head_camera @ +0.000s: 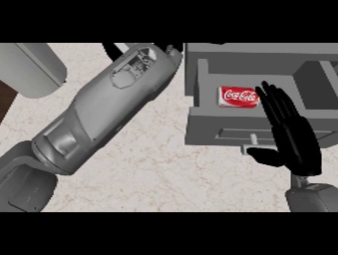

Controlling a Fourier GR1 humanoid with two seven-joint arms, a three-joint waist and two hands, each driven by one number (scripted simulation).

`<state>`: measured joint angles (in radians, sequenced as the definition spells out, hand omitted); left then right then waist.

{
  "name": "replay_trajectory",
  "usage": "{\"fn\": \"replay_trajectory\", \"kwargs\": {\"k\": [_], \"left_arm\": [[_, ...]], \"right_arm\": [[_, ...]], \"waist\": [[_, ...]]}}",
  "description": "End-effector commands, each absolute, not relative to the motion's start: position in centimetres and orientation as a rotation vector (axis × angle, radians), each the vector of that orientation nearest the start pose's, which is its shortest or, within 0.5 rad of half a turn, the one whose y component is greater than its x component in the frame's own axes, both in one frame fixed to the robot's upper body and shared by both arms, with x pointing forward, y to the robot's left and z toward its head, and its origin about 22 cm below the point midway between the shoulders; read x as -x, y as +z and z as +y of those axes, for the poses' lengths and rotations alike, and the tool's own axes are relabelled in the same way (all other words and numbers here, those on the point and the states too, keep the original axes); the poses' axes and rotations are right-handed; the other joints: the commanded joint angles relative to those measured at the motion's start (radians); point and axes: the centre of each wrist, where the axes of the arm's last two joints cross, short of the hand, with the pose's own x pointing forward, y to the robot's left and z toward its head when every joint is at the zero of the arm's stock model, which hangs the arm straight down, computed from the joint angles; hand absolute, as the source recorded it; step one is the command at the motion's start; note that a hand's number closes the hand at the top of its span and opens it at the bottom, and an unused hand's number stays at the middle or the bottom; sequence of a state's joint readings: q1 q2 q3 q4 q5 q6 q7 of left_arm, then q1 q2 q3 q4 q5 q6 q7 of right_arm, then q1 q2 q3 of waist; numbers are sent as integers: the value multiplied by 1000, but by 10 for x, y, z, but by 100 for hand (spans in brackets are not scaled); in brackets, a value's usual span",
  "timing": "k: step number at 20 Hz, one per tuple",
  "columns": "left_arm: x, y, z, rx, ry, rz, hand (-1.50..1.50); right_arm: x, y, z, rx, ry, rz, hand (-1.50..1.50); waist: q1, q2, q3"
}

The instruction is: Pick up the can, place it into the drawer and close the drawer

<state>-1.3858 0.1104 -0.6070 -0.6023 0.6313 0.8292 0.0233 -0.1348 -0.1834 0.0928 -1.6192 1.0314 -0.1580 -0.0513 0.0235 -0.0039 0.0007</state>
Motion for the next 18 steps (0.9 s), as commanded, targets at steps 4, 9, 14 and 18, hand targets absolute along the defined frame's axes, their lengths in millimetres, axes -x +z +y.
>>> {"fn": "replay_trajectory", "kwargs": {"k": [4, 9, 14, 18], "left_arm": [[-422, 219, 53, -254, -57, -1785, -150], [-418, 238, 84, -236, -25, -1789, -150], [-409, 225, 91, -249, -39, -1762, -150], [-401, 224, 109, -243, -55, -1750, -150]], "right_arm": [[-311, 23, -223, 1076, 914, -1661, -150], [-328, 1, -233, 1124, 968, -1619, -150], [-347, -12, -223, 1197, 969, -1622, -150], [-374, -9, -229, 1262, 925, -1614, -150]], "waist": [[19, -2, 0], [22, 2, 0], [15, 5, 0], [41, 11, 1]]}}
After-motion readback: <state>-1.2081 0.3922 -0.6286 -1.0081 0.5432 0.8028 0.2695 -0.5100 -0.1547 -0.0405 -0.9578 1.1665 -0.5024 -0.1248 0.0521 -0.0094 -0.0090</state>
